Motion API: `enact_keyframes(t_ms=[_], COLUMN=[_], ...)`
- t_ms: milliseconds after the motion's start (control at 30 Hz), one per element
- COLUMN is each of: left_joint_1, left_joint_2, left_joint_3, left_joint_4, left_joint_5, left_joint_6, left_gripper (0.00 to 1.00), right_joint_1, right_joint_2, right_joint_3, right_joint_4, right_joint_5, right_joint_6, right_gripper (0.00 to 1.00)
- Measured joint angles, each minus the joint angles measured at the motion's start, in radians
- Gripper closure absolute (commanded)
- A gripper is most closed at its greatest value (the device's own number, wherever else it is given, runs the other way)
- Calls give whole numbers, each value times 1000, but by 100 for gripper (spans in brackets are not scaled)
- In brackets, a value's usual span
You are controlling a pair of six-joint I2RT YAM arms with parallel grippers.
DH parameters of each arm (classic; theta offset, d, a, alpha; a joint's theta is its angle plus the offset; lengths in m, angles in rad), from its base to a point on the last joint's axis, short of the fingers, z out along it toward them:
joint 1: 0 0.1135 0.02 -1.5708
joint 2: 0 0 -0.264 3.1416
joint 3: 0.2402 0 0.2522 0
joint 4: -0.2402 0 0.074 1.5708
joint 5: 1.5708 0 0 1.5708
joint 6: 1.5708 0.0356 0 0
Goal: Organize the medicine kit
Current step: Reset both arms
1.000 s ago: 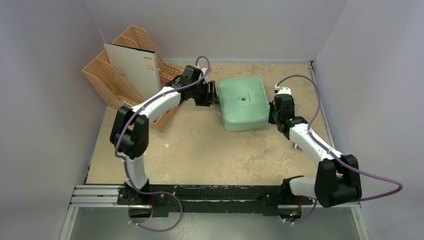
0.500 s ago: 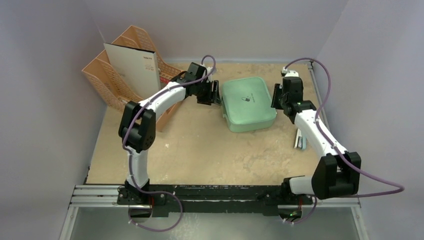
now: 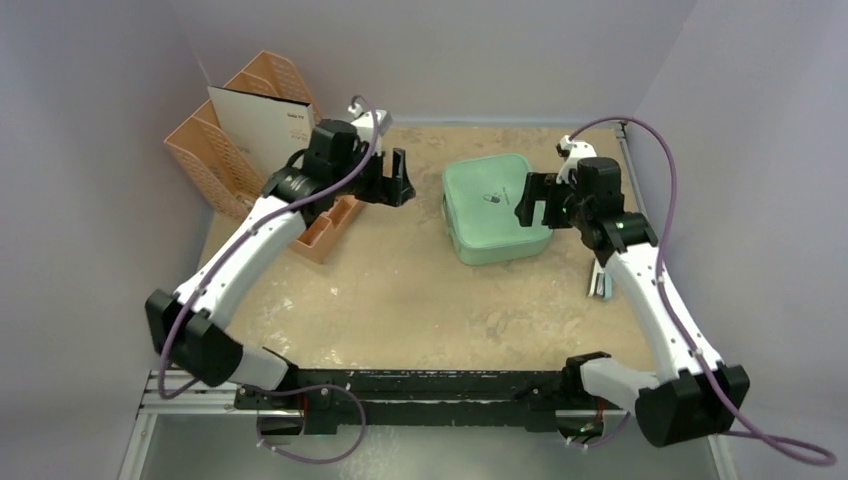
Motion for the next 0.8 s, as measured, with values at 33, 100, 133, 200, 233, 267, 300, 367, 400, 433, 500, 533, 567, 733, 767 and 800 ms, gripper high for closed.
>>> enact_keyframes(t_ms=[33,100,133,200,233,267,300,367,400,433,500,533,567,733,767,800], left_joint_1=[0,0,0,0,0,0,0,0,0,0,0,0,0,0,0,0], left_joint_2=[-40,-124,-168,-248,-292,-335,-370,-454,-494,-532,-600,-626,-653,-678,-674,-674], left_joint_3=[-17,-63,-93,-150,-181,-208,-227,-266,-285,-307,-365,-397,-428,-486,-488,-491], left_joint_4=[0,5,9,12,11,8,5,3,3,6,20,22,21,14,14,16], left_joint_5=[-3,-6,-6,-4,-3,-2,-1,-3,-8,-16,-37,-48,-59,-101,-108,-112], left_joint_6=[-1,-10,-18,-35,-44,-53,-60,-72,-78,-89,-107,-117,-125,-144,-147,-150], left_gripper=[17,17,16,16,16,15,15,14,14,13,13,13,13,13,13,13], right_joint_1=[9,24,29,36,37,37,37,37,38,38,38,38,38,38,38,38], right_joint_2=[-33,-109,-142,-209,-231,-254,-272,-293,-304,-312,-332,-338,-343,-388,-407,-428], right_joint_3=[-8,-39,-55,-92,-106,-122,-137,-161,-176,-189,-221,-229,-233,-238,-243,-251], right_joint_4=[4,21,29,40,40,42,43,44,46,47,53,51,46,43,48,53], right_joint_5=[-17,-48,-60,-90,-101,-114,-125,-142,-148,-148,-144,-141,-138,-122,-121,-120], right_joint_6=[3,11,18,37,46,56,66,83,90,94,101,104,108,114,117,120], right_gripper=[1,1,1,1,1,1,1,1,1,1,1,1,1,1,1,1])
